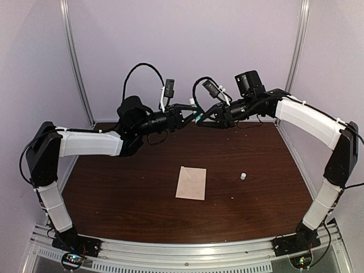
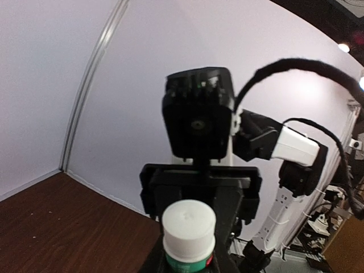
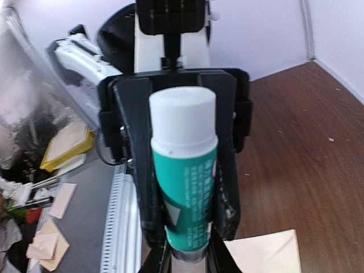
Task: Place the letter into the envelope and seal it
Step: Screw the solid glue into position.
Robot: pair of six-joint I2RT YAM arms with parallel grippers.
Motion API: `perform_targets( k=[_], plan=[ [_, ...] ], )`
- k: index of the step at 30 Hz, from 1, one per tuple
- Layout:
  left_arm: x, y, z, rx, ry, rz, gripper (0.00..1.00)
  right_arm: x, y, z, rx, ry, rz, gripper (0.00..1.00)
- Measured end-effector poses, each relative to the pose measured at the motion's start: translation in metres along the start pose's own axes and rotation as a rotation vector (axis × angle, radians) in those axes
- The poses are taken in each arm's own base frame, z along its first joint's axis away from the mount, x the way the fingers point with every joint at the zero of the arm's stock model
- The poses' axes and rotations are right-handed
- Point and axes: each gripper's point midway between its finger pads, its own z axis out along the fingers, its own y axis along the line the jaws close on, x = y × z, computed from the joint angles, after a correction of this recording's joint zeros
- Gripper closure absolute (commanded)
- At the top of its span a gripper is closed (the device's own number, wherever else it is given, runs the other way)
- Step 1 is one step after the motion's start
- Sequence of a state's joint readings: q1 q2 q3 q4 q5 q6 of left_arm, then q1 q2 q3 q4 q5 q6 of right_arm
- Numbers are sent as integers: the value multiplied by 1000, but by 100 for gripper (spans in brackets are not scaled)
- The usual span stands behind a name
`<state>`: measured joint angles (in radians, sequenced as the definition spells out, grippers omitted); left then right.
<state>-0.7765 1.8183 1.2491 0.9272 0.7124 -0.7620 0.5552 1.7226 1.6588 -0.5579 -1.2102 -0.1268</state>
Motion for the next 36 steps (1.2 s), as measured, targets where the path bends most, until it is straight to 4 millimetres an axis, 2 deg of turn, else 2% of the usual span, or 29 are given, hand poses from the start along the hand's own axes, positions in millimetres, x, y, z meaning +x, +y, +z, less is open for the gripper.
perform_targets(
  k=[3,6,8,12,16,19,21,24,27,32,36],
  plan=[
    [3,32,0,-184,-29,-11,100,1,-34,-4,259,33,-12,95],
    [11,65,2,-469,-80,-30,100,7,-65,-13,510,86,2,93],
    [15,71,1,-576,-107,-26,100,12,-71,-15,574,109,19,86],
    [17,73,1,-638,-117,-6,100,14,-72,-16,602,112,29,62],
    [20,63,7,-532,-58,32,100,13,-62,-36,540,71,25,48],
    [18,46,10,-370,-9,65,100,6,-45,-55,456,24,-9,47],
    [17,32,11,-274,17,84,100,-1,-32,-61,393,1,-46,47],
    [16,8,14,-143,47,106,100,-4,-6,-53,250,-13,-93,49],
    [17,-11,16,-41,62,121,100,-1,10,-44,148,-10,-103,50],
    [15,-27,17,36,59,130,100,8,17,-29,52,9,-85,54],
    [13,-32,17,57,54,128,100,14,21,-21,15,24,-71,63]
  ],
)
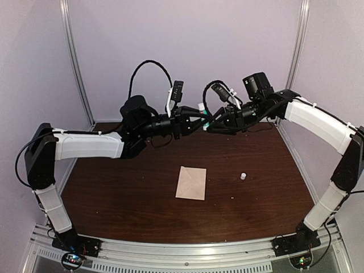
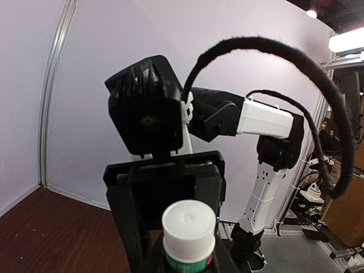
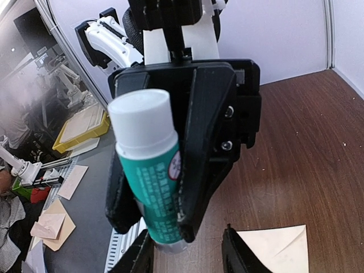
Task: Place the letter into the envelope and seal it
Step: Screw the solid glue into position.
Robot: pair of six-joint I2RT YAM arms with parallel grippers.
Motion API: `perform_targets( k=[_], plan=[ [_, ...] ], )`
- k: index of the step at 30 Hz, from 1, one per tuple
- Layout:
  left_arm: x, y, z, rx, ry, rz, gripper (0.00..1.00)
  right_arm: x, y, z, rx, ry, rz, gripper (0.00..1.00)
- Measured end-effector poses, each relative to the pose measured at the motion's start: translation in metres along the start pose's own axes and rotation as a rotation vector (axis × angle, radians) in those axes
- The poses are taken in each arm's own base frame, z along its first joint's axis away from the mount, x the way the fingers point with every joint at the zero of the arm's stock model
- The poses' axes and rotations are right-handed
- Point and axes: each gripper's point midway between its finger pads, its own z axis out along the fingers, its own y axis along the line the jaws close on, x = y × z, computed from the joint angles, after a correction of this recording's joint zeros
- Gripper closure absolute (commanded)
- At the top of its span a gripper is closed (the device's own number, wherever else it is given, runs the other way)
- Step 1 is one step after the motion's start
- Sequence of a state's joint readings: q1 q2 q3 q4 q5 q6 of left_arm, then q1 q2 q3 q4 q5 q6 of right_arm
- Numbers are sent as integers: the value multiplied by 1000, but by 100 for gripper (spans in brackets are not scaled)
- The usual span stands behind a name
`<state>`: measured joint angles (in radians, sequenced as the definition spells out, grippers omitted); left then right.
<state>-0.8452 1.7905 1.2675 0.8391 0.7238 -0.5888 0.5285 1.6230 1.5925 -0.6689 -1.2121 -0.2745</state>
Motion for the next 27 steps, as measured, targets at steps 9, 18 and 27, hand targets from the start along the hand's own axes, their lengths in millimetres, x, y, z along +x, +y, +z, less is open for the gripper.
perform_targets(
  k=[9,18,27],
  plan=[
    [-4,-4,0,18,-12,1,100,2,10,5,-42,6,3,88],
    [-3,21,-1,-118,-34,-21,100,0,-12,4,83,14,36,95],
    [17,88,1,-523,-62,-80,100,14,-75,-8,456,62,166,74]
  ],
)
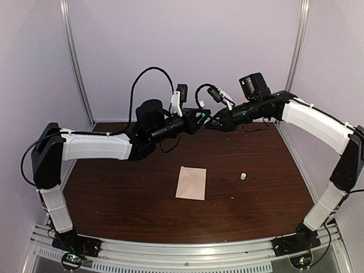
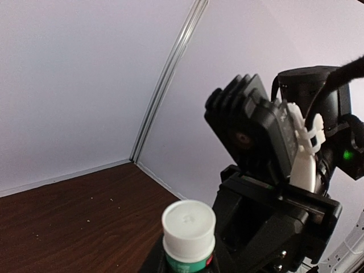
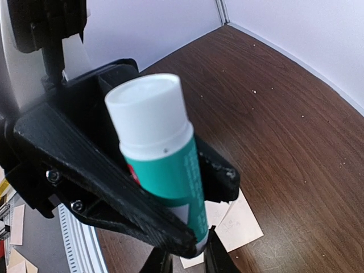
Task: Place the letter into the envelope and seal it
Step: Screw the solid glue into position.
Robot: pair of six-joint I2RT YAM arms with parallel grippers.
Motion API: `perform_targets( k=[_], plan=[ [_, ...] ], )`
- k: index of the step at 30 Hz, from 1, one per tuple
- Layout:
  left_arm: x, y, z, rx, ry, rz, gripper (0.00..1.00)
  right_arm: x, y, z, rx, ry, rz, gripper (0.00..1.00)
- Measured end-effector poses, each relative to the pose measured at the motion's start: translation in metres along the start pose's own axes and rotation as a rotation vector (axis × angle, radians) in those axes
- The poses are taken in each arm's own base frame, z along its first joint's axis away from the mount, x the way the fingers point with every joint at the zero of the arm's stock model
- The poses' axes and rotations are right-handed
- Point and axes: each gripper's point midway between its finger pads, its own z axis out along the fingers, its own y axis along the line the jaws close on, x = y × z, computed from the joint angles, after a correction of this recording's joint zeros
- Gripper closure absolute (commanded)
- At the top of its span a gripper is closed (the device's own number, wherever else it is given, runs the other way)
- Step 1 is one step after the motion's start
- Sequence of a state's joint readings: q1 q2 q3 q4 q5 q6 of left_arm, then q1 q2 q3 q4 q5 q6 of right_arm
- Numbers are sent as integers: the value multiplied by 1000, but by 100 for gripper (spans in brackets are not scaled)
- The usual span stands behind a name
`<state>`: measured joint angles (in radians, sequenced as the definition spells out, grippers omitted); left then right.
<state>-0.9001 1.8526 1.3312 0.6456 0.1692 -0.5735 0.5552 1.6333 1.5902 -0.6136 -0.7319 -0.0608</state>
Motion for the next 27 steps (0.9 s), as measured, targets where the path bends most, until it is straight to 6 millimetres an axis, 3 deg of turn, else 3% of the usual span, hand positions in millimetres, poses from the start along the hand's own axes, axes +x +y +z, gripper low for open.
perform_targets(
  k=[3,5,8,11,15,19,27],
  plan=[
    [7,7,-1,-28,30,6,100,1,-5,0,17,1,-2,59],
    [17,13,-4,-32,71,6,100,0,-10,-7,20,-12,-11,54],
    [34,29,-15,-10,142,4,100,4,-29,-28,52,-35,-6,54],
    [42,39,-25,45,205,24,100,16,-61,-55,109,-44,12,55],
    [50,22,-35,185,280,59,100,38,-88,-72,156,2,18,55],
    [64,-4,-44,327,349,62,100,47,-64,-66,26,18,-12,49],
    [69,-27,-54,465,399,46,100,30,11,-39,-265,-24,-99,48]
  ],
)
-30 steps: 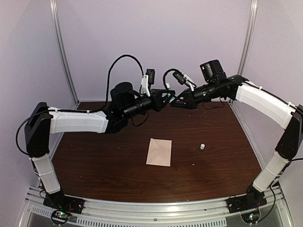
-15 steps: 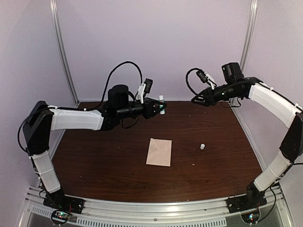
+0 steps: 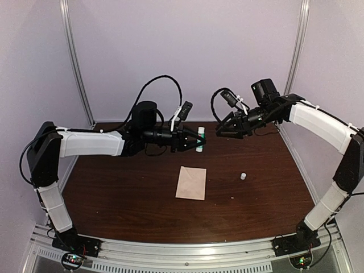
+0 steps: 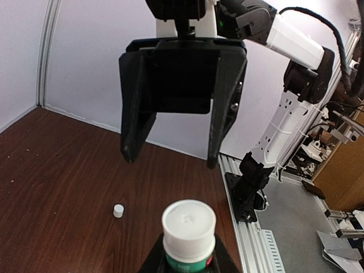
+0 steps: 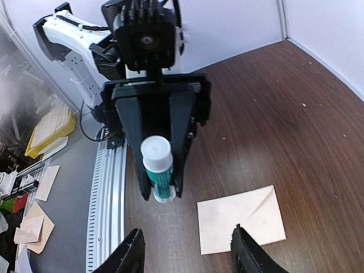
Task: Place the letter into the envelope and seal it
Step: Screw the solid glue into position, then pass from the left arm to the right
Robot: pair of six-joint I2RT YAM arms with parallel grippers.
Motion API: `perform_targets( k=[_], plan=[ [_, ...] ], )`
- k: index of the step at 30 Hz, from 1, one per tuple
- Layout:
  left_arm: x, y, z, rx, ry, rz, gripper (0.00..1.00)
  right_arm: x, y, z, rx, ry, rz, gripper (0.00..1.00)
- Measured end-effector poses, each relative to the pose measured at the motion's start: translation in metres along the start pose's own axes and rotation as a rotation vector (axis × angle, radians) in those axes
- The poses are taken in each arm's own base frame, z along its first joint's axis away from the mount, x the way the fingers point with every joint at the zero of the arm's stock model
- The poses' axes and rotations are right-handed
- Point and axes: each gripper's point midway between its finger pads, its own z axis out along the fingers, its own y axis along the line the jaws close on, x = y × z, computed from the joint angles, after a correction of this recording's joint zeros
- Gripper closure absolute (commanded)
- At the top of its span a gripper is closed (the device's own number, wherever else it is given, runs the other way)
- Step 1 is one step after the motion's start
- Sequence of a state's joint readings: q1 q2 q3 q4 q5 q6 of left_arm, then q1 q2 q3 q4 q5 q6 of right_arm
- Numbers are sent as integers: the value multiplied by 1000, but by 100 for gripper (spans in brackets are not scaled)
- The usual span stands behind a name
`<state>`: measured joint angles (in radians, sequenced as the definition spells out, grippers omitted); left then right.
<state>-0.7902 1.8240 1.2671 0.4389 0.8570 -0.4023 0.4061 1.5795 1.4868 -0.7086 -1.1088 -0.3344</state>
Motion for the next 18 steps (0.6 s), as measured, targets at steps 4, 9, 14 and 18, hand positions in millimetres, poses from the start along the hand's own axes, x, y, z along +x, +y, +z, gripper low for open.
perform_targets(
  k=[4,9,14,18],
  plan=[
    [-4,-6,1,30,0,6,100,-9,14,20,-99,-8,-16,48],
    [-5,-9,2,47,2,-2,100,-10,18,36,-160,-8,9,48],
    [-3,-8,7,60,8,-14,100,-18,26,42,-198,-23,10,53],
    [0,-8,11,72,15,-28,100,-27,34,44,-222,-40,-8,69]
  ],
)
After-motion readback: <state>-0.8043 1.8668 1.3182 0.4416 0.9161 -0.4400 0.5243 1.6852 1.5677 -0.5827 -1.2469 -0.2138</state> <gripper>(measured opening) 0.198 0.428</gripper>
